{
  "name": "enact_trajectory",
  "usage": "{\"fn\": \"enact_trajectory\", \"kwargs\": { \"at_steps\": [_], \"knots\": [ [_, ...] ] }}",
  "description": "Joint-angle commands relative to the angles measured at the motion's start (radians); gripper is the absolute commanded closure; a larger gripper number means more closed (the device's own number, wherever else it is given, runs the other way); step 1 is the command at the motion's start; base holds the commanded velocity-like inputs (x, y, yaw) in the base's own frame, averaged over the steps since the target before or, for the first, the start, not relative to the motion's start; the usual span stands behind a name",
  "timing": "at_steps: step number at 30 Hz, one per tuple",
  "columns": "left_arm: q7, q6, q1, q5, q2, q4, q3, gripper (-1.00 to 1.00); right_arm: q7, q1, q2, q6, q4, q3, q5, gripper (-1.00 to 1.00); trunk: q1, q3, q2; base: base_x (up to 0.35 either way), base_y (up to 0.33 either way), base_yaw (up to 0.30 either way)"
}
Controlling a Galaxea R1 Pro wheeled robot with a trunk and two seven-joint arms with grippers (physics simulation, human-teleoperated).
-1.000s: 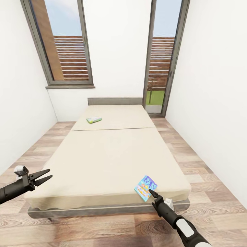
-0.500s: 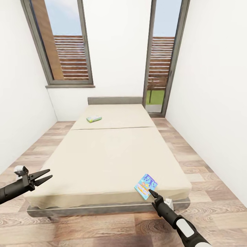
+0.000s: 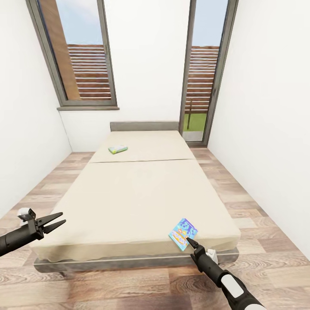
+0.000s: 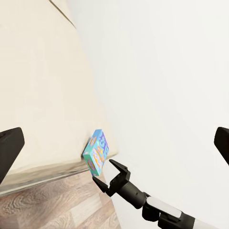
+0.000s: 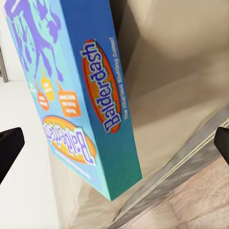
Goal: Put all the toys in the child's room - the three board games (two on the bed and one on the table), the two jigsaw puzzles on the table, and the tennis ball on the table - inside the toy box on the table in the child's room.
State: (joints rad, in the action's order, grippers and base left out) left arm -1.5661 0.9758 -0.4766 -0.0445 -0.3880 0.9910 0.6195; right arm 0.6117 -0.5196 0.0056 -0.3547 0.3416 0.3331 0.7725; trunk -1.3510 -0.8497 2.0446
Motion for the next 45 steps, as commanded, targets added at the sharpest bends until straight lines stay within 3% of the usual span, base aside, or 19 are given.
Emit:
{"fn": "enact_trajectory", "kwargs": {
  "at_steps": [1,41,42,45],
  "knots": [
    [-0.005,0.011,-0.001,0.002,0.0,0.0,0.0,-1.0,0.0,0.0,0.001,-0.009,0.0,0.004,0.007,-1.0,0.0,-0.001,0.0,0.0,0.0,0.0],
    [-0.005,0.011,-0.001,0.002,0.0,0.0,0.0,-1.0,0.0,0.0,0.001,-0.009,0.004,0.004,0.005,-1.0,0.0,-0.001,0.0,0.036,0.028,0.0],
    [-0.005,0.011,-0.001,0.002,0.0,0.0,0.0,-1.0,0.0,0.0,0.001,-0.009,0.004,0.004,0.005,1.0,0.0,-0.001,0.0,0.009,0.004,0.0],
    [-0.005,0.011,-0.001,0.002,0.0,0.0,0.0,-1.0,0.0,0.0,0.002,-0.009,0.005,0.004,0.006,1.0,0.0,-0.001,0.0,0.005,0.002,0.0]
  ]
}}
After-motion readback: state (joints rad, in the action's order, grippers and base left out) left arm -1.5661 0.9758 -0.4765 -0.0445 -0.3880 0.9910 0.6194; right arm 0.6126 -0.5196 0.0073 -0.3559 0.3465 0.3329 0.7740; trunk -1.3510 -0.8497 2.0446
